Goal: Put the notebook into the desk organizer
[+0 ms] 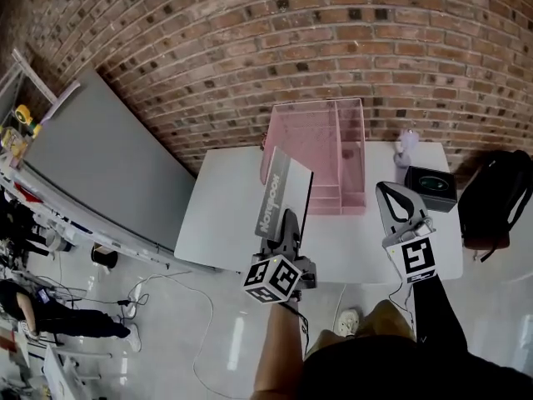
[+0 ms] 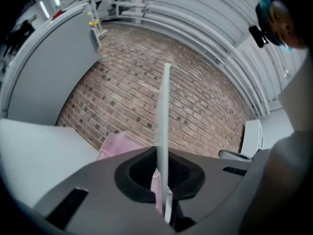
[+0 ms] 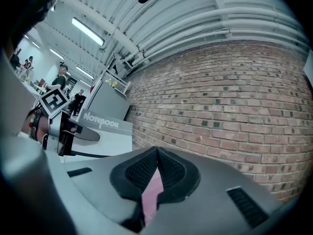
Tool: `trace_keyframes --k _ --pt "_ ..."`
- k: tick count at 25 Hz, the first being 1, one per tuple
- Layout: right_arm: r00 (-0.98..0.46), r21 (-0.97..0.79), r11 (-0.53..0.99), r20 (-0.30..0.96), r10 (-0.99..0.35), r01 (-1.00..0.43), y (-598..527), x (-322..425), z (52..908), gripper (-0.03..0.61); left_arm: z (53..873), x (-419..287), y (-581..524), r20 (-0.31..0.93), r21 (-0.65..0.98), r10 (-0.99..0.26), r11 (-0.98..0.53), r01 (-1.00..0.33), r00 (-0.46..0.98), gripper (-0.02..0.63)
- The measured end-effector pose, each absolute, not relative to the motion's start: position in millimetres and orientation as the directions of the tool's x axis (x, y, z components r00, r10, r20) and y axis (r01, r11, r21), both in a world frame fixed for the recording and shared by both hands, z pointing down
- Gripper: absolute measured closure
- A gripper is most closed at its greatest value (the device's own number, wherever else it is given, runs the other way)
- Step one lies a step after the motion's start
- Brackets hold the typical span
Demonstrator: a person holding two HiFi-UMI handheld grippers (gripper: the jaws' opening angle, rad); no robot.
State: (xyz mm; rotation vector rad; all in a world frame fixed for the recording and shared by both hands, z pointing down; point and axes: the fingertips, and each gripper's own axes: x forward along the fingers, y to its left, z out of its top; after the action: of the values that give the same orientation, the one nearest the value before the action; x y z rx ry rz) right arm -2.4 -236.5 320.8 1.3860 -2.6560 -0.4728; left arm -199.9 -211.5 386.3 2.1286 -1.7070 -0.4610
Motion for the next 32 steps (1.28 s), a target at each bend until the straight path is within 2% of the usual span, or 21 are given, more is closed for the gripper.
trace_keyframes --k 7,14,26,32 --pt "-0.606 0.309 0.572 -0.015 -0.796 -0.76 -232.4 -18.1 334.2 0.557 443.3 -205.1 -194.3 -0.015 0.786 -0.967 -0.168 -0.594 0.254 0.594" --pt "-0.633 0.312 0.608 0.027 -0.774 -0.73 -235.4 -36.7 349.9 0.557 499.3 -218.6 -179.7 0.033 0.898 -0.977 -0.064 -0.435 0.212 0.594" --pt "-0.605 0.34 0.603 0.113 -0.788 -0.722 -258.0 -21.2 380.0 0.557 625.9 -207.6 -178.0 0.225 0.958 -0.959 0.186 -0.217 0.171 0.594" --pt "-0.575 0.299 0.588 0.139 -0.806 -0.752 -277.0 1.8 390.8 0.557 652.6 -202.2 -207.5 0.249 0.96 -0.954 0.22 -0.175 0.169 0.594"
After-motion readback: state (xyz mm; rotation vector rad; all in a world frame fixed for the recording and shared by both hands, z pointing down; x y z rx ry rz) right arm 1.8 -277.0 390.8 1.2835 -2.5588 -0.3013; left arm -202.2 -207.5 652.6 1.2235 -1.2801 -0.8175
